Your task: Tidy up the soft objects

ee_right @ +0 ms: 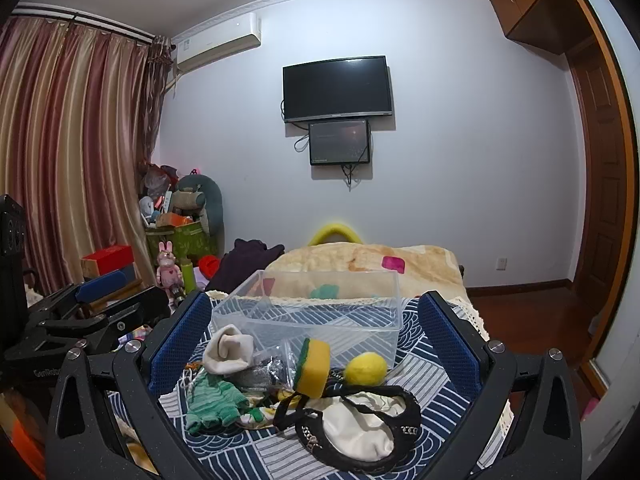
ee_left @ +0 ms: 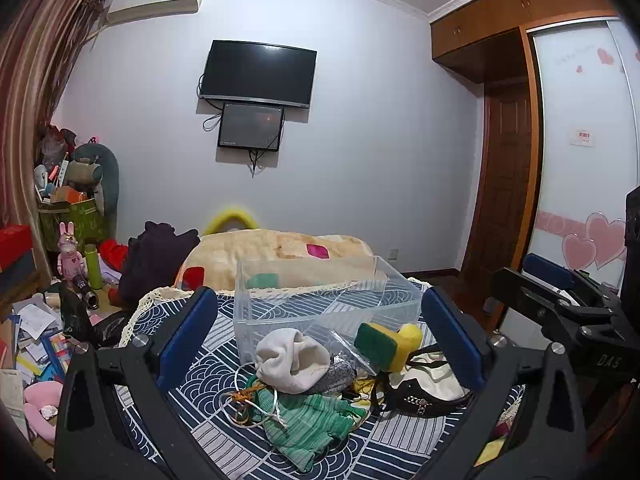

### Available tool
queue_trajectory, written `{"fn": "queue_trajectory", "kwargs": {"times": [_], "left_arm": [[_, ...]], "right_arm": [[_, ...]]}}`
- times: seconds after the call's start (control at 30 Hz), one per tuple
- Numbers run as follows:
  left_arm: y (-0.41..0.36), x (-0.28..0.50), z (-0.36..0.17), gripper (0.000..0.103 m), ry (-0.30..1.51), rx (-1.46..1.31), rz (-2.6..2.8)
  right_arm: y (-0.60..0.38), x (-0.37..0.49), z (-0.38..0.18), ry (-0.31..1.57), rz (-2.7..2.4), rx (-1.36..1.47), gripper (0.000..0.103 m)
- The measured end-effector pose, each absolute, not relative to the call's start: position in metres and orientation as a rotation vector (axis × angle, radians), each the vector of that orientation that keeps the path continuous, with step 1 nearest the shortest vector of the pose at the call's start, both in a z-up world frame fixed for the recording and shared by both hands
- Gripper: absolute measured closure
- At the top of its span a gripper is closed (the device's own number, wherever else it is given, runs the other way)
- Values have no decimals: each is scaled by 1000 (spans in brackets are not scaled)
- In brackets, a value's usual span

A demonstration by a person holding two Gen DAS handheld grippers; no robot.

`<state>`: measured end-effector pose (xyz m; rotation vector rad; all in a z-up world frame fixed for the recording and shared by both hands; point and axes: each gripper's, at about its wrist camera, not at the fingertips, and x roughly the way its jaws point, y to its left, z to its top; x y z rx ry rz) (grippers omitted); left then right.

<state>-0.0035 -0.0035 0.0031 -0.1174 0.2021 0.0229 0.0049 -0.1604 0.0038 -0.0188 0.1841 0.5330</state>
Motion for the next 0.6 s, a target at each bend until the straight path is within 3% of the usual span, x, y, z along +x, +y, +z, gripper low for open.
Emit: {"fn": "queue_trajectory", "kwargs": {"times": [0.6], "left_arm": [[-5, -7, 5, 0, 198, -126, 25]], "right_arm": [[-161, 4, 6, 179, 532, -14, 0]]}}
